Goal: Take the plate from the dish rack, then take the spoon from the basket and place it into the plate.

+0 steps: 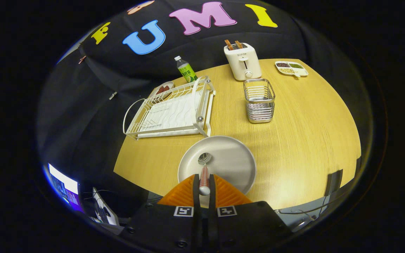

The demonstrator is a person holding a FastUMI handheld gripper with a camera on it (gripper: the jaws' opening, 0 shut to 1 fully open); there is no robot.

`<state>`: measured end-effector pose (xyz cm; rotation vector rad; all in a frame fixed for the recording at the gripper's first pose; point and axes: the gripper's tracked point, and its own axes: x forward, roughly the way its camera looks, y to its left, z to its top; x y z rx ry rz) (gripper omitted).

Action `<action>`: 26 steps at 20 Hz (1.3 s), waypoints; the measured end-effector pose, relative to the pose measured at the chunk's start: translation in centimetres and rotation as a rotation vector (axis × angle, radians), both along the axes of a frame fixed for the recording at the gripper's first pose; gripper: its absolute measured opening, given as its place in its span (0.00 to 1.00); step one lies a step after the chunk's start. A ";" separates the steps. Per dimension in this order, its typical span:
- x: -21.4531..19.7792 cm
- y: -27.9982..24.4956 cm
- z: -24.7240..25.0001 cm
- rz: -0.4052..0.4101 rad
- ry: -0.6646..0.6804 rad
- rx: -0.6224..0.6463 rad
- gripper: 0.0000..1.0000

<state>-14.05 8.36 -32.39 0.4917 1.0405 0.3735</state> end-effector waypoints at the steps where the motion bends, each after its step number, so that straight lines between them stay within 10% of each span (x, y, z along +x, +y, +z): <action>1: 0.0 0.1 -0.5 -0.010 0.011 0.002 0.10; 13: -0.3 -0.3 -3.9 -0.019 0.085 -0.025 0.24; 17: -0.4 -0.9 -4.3 -0.015 0.099 -0.059 0.46; 21: -0.6 -1.1 -3.9 0.028 0.086 -0.109 0.97; 26: 1.1 -1.2 -1.7 0.045 0.013 -0.153 0.99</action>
